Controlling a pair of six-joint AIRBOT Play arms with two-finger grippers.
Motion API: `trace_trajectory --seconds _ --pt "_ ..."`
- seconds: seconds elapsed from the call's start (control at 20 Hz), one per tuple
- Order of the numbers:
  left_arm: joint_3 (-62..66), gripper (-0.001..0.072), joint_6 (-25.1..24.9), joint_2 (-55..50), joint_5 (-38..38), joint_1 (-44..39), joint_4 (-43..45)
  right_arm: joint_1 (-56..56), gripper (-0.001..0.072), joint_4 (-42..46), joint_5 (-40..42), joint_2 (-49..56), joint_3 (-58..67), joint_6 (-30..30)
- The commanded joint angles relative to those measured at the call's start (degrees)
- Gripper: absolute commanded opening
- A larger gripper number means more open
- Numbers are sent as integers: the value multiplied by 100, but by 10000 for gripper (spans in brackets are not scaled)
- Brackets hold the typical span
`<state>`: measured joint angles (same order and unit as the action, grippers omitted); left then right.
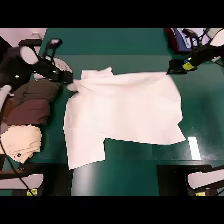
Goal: Fold the shirts.
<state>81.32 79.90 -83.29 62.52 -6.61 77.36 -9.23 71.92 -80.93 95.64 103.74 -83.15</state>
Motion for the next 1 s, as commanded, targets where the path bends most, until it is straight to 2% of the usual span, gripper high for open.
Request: trace_trajectory --seconds 0.0,0.15,0.3,0.45,0.6,0.95 --pt "-26 610 22 -485 -317 0 151 2 412 -48 -52 728 608 28" --pt "280 609 35 -310 745 223 479 205 410 -625 -833 647 916 365" --pt "-422 609 74 310 1204 837 151 588 409 -1375 -1078 -70 68 376" --pt "-1886 610 72 1314 1108 1298 -138 870 409 -1523 -890 -1121 -1248 376" --pt "-3331 610 72 2124 938 1373 -332 1003 409 -1534 -385 -2103 -2371 374" --pt "-4898 609 -216 2297 -210 1368 -1596 1003 408 -1537 -26 -3220 -3495 372"
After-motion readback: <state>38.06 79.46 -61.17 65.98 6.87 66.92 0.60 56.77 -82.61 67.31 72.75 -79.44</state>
